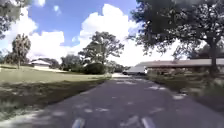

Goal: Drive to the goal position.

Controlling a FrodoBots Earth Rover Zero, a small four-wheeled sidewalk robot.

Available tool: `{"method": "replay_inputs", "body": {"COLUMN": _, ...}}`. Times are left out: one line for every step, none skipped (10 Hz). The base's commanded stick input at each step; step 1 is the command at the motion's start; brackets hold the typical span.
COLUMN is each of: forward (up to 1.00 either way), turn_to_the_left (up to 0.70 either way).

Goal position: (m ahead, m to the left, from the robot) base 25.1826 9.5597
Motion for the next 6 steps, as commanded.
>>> {"method": "replay_inputs", "body": {"forward": 0.7, "turn_to_the_left": 0.0}}
{"method": "replay_inputs", "body": {"forward": 0.7, "turn_to_the_left": 0.0}}
{"method": "replay_inputs", "body": {"forward": 0.7, "turn_to_the_left": 0.0}}
{"method": "replay_inputs", "body": {"forward": 0.7, "turn_to_the_left": 0.0}}
{"method": "replay_inputs", "body": {"forward": 0.7, "turn_to_the_left": 0.0}}
{"method": "replay_inputs", "body": {"forward": 0.7, "turn_to_the_left": 0.0}}
